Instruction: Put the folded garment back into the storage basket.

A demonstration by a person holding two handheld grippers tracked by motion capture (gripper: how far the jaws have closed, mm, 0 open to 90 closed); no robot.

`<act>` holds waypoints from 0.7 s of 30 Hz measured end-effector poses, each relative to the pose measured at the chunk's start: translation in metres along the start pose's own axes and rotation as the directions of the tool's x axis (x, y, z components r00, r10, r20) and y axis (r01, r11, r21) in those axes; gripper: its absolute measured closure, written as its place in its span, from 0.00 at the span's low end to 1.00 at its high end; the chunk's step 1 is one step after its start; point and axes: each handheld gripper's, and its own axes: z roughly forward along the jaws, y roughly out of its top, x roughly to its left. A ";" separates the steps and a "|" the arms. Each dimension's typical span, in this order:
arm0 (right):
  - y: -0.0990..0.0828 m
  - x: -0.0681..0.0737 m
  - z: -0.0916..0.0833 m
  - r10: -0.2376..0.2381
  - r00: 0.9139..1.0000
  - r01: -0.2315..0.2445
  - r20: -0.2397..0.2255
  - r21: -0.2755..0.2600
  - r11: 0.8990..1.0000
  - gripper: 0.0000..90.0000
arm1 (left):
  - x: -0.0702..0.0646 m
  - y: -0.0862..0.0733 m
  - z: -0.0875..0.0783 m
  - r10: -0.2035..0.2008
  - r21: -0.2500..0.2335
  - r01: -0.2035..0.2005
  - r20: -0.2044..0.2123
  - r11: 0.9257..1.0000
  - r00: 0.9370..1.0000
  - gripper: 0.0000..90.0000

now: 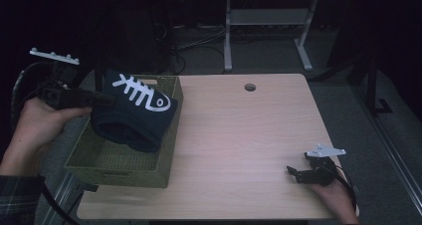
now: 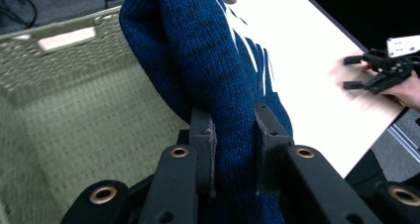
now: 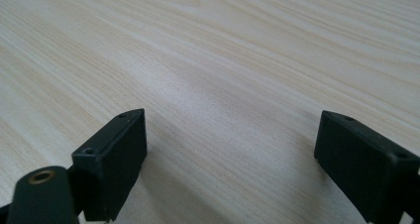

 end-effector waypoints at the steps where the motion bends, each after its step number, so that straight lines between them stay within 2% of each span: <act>1: 0.000 0.000 0.000 0.001 1.000 -0.001 0.000 0.000 1.000 0.14 | 0.003 -0.002 -0.001 -0.006 -0.001 0.006 -0.003 1.000 1.000 0.83; 8: 0.000 0.000 0.000 -0.001 1.000 0.001 0.004 -0.001 1.000 0.14 | 0.022 -0.016 0.002 -0.046 0.002 0.046 -0.025 0.999 0.999 0.83; 16: 0.000 0.000 0.000 0.001 1.000 -0.001 0.004 0.000 1.000 0.14 | 0.041 -0.034 0.019 -0.093 0.020 0.095 -0.048 0.995 0.994 0.83; 21: 0.000 0.000 0.000 0.003 1.000 -0.003 0.003 0.000 1.000 0.14 | 0.051 -0.045 0.031 -0.119 0.035 0.120 -0.045 0.992 0.992 0.83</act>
